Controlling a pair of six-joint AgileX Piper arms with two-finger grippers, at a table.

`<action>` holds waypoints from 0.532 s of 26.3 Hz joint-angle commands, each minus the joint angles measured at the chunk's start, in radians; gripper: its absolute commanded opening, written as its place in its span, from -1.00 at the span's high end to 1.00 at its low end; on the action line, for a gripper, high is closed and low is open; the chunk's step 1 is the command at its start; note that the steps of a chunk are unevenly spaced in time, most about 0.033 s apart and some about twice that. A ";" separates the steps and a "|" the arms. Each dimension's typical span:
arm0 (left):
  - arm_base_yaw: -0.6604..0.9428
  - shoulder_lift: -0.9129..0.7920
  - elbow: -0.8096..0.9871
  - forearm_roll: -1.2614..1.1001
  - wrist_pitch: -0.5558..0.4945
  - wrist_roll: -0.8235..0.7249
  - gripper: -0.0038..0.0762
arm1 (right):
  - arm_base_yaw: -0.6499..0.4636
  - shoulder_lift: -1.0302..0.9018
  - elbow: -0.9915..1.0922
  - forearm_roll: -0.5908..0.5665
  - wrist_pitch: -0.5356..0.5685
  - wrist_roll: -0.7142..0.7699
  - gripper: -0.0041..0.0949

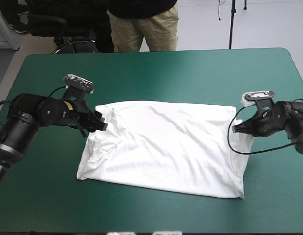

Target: Fold the cloth

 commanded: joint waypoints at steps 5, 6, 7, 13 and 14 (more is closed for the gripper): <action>-0.003 -0.030 -0.033 -0.003 -0.024 -0.029 -0.26 | 0.172 -0.070 -0.024 0.093 0.010 -0.021 0.92; -0.003 -0.030 -0.033 -0.003 -0.018 -0.029 -0.26 | 0.189 -0.058 -0.024 0.095 -0.001 -0.009 0.92; -0.003 -0.030 -0.033 -0.003 -0.011 -0.029 -0.26 | 0.206 -0.044 -0.024 0.095 -0.015 -0.002 0.92; -0.003 -0.030 -0.033 -0.003 0.054 -0.029 -0.26 | 0.234 0.079 -0.024 0.130 -0.055 -0.004 0.92; -0.003 -0.030 -0.033 -0.003 0.066 -0.029 -0.26 | 0.234 0.110 -0.022 0.144 -0.065 -0.025 0.92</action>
